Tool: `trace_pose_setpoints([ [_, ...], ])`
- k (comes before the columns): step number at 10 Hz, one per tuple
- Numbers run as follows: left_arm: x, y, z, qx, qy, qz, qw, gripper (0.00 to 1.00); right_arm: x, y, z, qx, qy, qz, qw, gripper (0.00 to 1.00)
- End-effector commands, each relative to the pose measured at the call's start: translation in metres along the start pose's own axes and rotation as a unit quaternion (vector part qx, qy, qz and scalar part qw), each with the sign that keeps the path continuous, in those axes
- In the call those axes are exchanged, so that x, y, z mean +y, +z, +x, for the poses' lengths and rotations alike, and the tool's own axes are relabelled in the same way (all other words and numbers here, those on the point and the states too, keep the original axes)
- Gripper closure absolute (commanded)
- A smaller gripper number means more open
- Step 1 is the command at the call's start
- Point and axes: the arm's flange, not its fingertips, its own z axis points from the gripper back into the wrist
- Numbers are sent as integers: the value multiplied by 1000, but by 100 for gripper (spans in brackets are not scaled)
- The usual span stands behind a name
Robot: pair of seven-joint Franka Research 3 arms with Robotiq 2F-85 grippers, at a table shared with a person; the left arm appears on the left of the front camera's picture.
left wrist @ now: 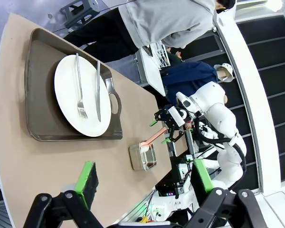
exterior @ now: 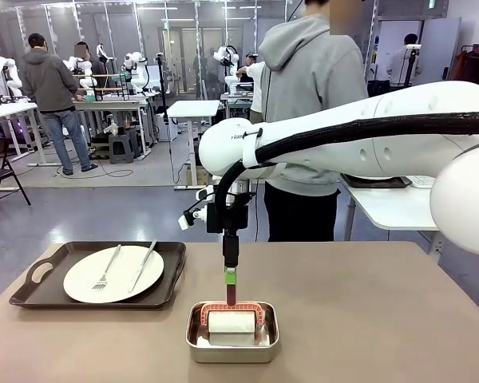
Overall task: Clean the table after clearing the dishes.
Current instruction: When the left (or right) Handle tray is removed, use the left hand (or right hand) to clean the left (or right) side of the table with the Lint Roller.
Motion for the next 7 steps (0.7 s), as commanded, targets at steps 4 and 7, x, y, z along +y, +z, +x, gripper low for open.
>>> trace_pose_setpoints([
  [4,-1,2,-1,-1,-3,-2,1000,0,-1,4,12,18,-13,19,1000,29],
  [7,-1,2,-1,-1,-3,-2,1000,0,-4,3,10,20,-11,31,999,59],
])
